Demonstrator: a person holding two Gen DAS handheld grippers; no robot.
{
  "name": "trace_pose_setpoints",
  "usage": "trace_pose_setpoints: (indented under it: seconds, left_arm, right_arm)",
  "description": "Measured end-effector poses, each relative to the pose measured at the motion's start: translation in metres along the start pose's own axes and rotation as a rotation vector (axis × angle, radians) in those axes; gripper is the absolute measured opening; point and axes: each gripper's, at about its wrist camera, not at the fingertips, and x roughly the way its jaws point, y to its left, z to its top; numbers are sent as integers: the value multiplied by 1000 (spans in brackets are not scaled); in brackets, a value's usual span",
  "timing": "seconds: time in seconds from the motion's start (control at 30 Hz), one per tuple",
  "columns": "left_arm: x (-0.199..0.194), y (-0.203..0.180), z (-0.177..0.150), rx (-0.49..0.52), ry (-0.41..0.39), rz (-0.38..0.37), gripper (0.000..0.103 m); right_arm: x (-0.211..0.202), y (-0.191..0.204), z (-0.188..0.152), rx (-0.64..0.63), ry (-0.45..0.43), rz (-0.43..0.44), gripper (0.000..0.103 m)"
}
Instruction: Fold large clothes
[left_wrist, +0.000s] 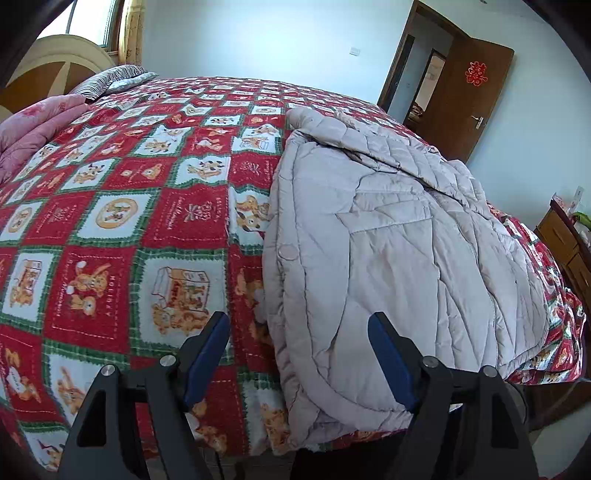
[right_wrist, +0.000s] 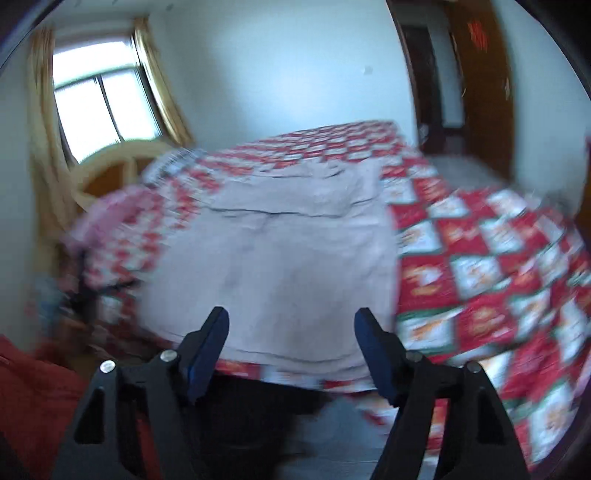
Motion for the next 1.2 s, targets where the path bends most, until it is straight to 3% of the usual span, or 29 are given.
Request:
trace_pose_setpoints:
  seconds: [0.03, 0.17, 0.33, 0.4, 0.43, 0.53, 0.63, 0.73, 0.9, 0.97, 1.0, 1.03, 1.07, 1.1, 1.2]
  left_arm:
    - [4, -1, -1, -6, 8, 0, 78]
    - [22, -3, -9, -32, 55, -32, 78]
    - [35, -7, -17, -20, 66, -7, 78]
    - [34, -8, -19, -14, 54, -2, 78]
    - [34, -9, -19, -6, 55, -1, 78]
    - [33, -8, -21, 1, 57, -20, 78]
    - [32, -5, -24, 0, 66, -75, 78]
    - [33, -1, -24, -30, 59, -140, 78]
    - [37, 3, -18, -114, 50, -248, 78]
    - [38, -2, -19, -110, 52, -262, 78]
    - [38, -6, -20, -92, 46, -249, 77]
    - [38, -9, -21, -82, 37, -244, 69]
    - [37, -10, -21, -80, 34, -250, 46]
    - [36, -10, -21, -87, 36, -267, 37]
    - [27, -11, -16, -72, 5, -287, 21]
  right_arm:
    - [9, -4, -1, 8, 15, -30, 76]
    - [58, -25, -12, 142, 62, 1, 76]
    - [113, -35, -29, 149, 126, -88, 75]
    - [126, -40, -36, 179, 153, -62, 73]
    - [125, -38, -42, 197, 166, -35, 72]
    - [130, -20, -46, 113, 186, -74, 72]
    - [130, -12, -53, 103, 219, -2, 69]
    - [128, -13, -59, 92, 234, 18, 64]
    - [139, -38, -66, 248, 200, 44, 65]
    - [143, -38, -69, 288, 190, 63, 65]
    - [143, -38, -69, 288, 192, 61, 60]
    - [141, -35, -69, 278, 199, 53, 43]
    - [139, -34, -68, 266, 205, 48, 33]
    - [136, -34, -67, 273, 201, 63, 19]
    - [119, -34, -63, 303, 154, 112, 11]
